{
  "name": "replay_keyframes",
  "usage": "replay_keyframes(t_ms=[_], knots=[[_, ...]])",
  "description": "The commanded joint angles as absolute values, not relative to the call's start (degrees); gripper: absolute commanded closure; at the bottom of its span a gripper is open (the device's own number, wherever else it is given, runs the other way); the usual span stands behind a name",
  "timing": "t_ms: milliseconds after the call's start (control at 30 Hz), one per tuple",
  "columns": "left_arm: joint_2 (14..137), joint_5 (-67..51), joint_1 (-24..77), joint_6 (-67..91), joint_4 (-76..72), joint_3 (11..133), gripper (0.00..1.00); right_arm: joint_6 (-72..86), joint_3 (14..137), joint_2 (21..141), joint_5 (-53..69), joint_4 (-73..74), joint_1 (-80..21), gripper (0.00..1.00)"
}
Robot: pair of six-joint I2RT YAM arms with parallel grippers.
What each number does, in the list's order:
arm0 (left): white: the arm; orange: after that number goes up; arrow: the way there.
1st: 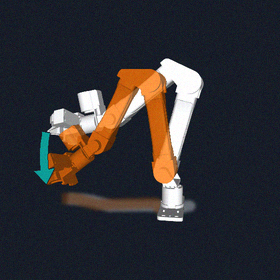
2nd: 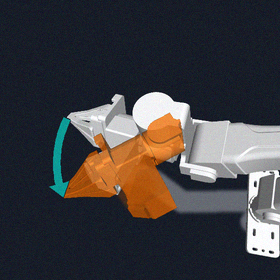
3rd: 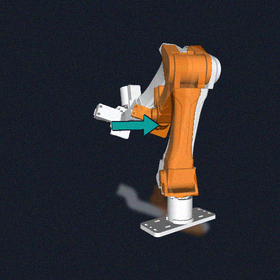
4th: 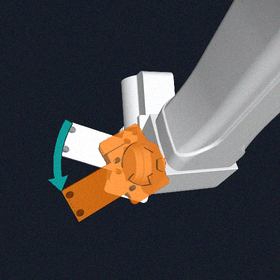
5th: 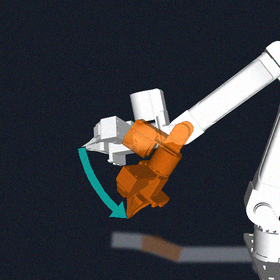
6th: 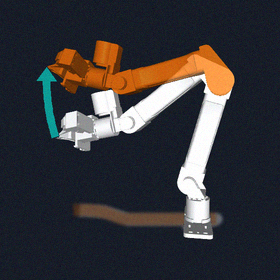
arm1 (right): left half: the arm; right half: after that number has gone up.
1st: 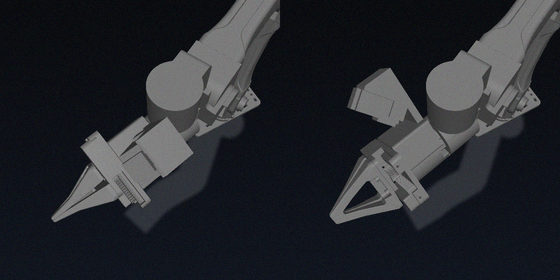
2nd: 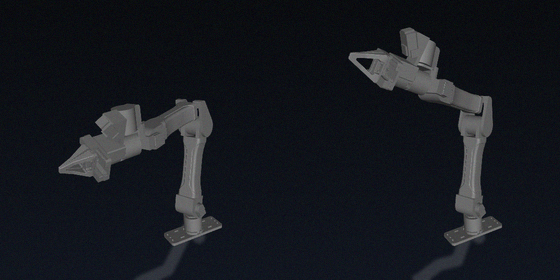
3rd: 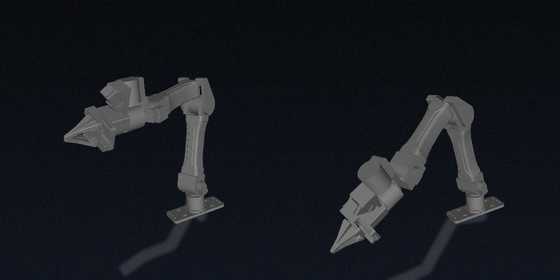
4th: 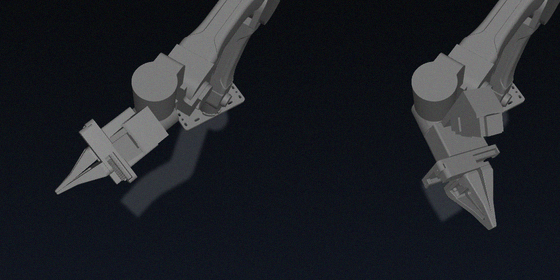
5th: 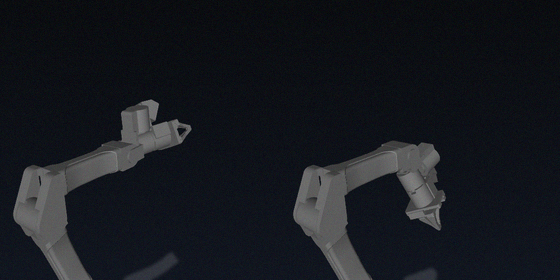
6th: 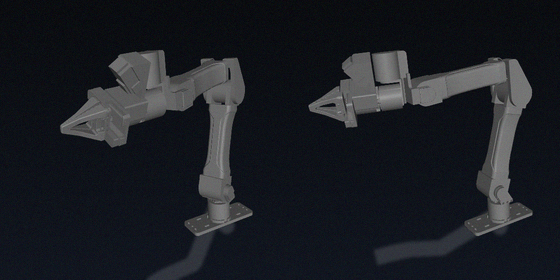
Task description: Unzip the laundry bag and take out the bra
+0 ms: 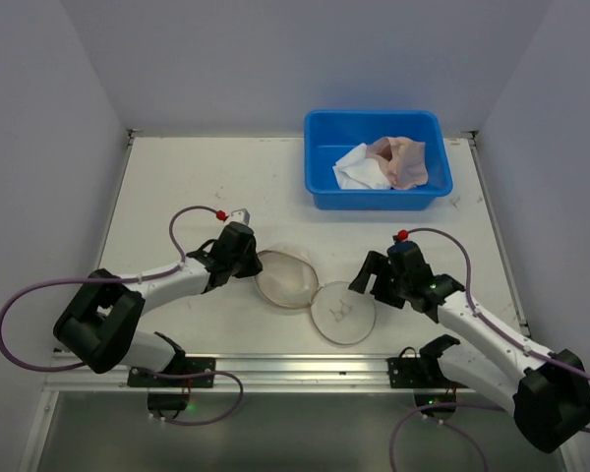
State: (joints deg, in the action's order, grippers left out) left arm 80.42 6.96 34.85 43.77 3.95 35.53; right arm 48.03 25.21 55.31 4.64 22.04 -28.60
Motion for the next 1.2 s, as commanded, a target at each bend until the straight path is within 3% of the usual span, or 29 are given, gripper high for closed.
replay_keyframes(t_ms=[0, 667, 900, 933, 1033, 1167], knots=[[80.0, 6.2, 33.9, 42.3, 1.3, 35.0, 0.88, 46.1, 29.9, 52.0, -2.4, 27.8, -28.9, 0.17], [79.1, 4.9, 33.8, 41.5, 1.5, 36.0, 0.88, 47.5, 25.7, 62.0, 2.6, 22.9, -28.9, 0.51], [78.6, 5.1, 33.9, 41.4, 1.8, 35.4, 0.88, 46.7, 26.0, 63.5, 3.7, 22.5, -28.9, 0.75], [78.6, 5.1, 33.8, 41.3, 1.8, 35.5, 0.88, 46.4, 26.0, 63.5, 3.8, 22.4, -28.9, 0.85], [78.2, 5.2, 33.8, 41.3, 2.0, 35.4, 0.88, 46.1, 25.8, 62.8, 2.9, 22.8, -28.9, 1.0], [77.8, 5.1, 33.9, 41.1, 2.5, 35.0, 0.89, 44.6, 29.2, 58.3, 0.1, 28.4, -28.9, 1.0]])
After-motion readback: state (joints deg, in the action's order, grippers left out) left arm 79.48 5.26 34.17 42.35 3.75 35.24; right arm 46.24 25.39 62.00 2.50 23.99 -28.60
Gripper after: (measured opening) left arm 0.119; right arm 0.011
